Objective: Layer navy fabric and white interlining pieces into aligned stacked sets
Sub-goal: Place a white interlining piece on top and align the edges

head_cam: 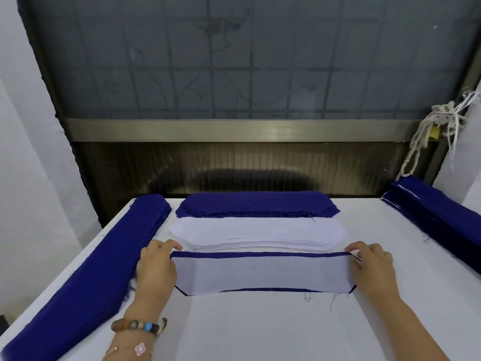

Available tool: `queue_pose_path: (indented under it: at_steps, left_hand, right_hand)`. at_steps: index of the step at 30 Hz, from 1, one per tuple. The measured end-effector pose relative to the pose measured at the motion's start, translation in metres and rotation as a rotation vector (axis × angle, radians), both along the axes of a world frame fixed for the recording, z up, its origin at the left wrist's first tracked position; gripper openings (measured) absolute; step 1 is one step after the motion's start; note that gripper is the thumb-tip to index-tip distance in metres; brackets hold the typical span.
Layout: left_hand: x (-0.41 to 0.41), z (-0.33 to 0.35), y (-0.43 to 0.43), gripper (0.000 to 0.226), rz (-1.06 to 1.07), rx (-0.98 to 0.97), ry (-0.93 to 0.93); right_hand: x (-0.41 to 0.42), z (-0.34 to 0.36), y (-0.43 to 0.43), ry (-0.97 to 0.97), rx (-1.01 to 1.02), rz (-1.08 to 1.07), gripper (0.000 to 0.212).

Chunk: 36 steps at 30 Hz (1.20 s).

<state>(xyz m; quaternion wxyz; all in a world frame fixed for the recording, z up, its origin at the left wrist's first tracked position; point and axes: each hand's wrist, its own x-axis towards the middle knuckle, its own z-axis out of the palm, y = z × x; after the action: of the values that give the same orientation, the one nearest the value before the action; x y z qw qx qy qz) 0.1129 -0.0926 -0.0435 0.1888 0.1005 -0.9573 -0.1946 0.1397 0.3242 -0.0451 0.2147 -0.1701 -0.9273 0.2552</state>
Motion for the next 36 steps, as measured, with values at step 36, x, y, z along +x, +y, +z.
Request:
queue_pose_path:
  at_steps: [36]
  left_hand:
    - [-0.066, -0.001, 0.066, 0.057, -0.061, -0.101, -0.045]
  right_hand:
    - [-0.088, 0.005, -0.089, 0.086, 0.17, 0.266, 0.032]
